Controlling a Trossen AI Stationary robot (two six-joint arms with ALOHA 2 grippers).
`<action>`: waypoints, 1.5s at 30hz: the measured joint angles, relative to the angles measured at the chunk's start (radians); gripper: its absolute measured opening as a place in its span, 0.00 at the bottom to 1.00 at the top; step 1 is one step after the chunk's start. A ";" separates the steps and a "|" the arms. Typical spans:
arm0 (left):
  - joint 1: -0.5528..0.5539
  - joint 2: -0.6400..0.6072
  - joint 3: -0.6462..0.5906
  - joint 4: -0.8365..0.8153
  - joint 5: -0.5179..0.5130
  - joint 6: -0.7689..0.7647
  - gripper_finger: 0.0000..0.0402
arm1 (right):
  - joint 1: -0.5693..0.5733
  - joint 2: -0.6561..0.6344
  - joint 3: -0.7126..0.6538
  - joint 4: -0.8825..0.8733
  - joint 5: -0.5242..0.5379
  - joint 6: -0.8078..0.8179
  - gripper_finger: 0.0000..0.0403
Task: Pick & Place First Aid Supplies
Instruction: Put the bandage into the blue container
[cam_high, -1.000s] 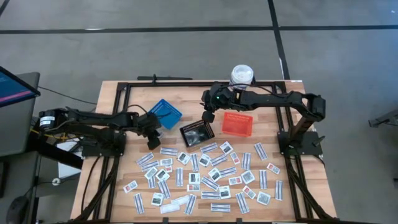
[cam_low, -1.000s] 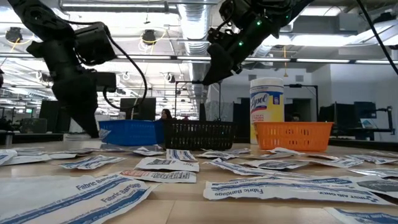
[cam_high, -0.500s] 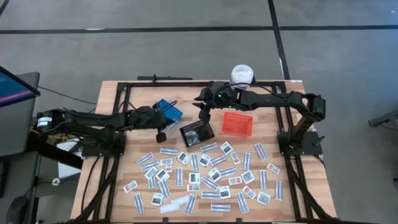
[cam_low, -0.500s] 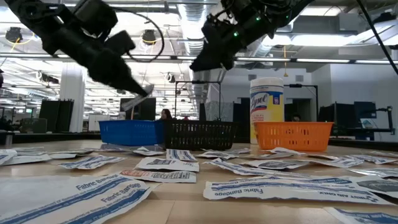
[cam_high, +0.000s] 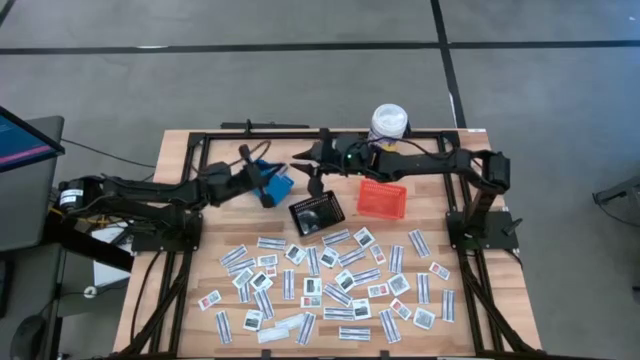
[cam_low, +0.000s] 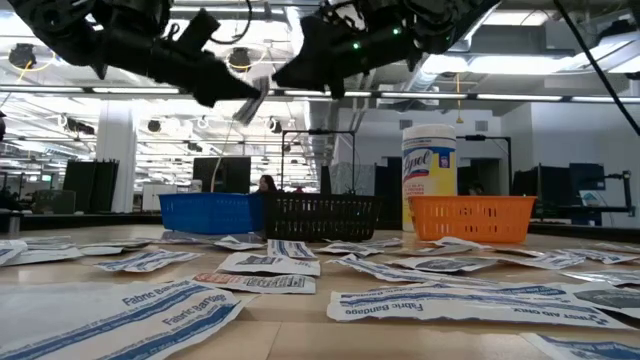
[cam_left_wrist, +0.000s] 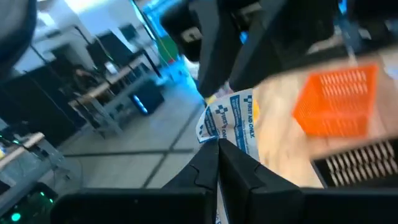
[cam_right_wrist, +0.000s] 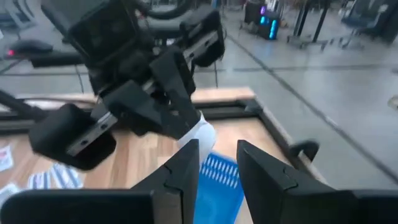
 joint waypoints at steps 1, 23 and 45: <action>0.004 0.000 0.000 0.022 0.000 -0.004 0.03 | 0.003 -0.001 0.000 -0.004 0.001 -0.026 0.25; 0.021 0.000 0.000 0.065 0.001 -0.034 0.03 | 0.048 0.001 -0.001 0.057 0.158 -0.152 0.25; 0.021 0.000 0.000 0.074 0.001 -0.091 0.03 | 0.049 0.001 -0.001 0.064 0.127 -0.149 0.25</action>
